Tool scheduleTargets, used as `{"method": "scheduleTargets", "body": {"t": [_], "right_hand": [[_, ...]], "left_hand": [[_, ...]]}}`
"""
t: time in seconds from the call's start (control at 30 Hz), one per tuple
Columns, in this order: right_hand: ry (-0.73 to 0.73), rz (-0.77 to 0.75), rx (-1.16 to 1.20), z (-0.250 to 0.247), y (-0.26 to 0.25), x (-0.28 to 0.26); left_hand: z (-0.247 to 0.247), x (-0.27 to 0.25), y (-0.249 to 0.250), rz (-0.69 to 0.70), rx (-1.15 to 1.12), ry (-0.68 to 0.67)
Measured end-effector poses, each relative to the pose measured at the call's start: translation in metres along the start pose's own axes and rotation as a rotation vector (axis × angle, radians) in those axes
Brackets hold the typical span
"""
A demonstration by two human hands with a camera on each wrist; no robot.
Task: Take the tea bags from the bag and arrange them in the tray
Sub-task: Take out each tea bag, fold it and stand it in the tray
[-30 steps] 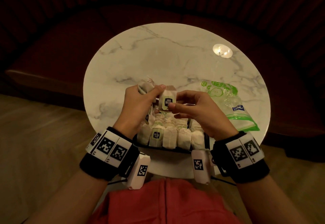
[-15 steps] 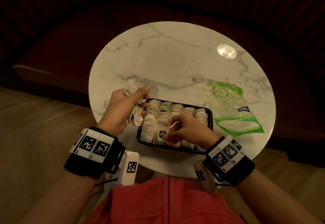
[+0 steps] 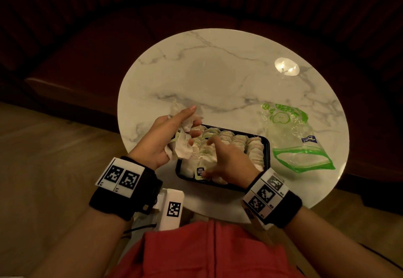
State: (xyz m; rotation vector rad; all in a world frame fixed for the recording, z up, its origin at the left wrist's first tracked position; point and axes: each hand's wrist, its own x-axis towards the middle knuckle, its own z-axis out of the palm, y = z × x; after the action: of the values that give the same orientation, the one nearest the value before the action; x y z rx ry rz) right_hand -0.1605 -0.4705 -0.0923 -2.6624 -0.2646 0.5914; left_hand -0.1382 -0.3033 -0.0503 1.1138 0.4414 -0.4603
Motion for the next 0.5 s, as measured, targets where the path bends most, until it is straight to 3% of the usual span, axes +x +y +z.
{"method": "scheduleTargets", "body": {"t": [0.17, 0.3, 0.4, 0.5], "right_hand": [[0.075, -0.016, 0.274, -0.025, 0.002, 0.002], [0.238, -0.178, 0.675, -0.050, -0.005, 0.000], [0.303, -0.262, 0.681, -0.055, -0.007, 0.001], [0.365, -0.284, 0.761, -0.055, -0.005, 0.003]], "left_hand": [[-0.004, 0.002, -0.001, -0.048, -0.048, -0.076], [-0.002, -0.003, 0.001, -0.103, -0.138, -0.160], [0.000, -0.006, 0.002, -0.080, -0.108, -0.221], [0.002, -0.009, 0.004, -0.027, 0.010, -0.196]]}}
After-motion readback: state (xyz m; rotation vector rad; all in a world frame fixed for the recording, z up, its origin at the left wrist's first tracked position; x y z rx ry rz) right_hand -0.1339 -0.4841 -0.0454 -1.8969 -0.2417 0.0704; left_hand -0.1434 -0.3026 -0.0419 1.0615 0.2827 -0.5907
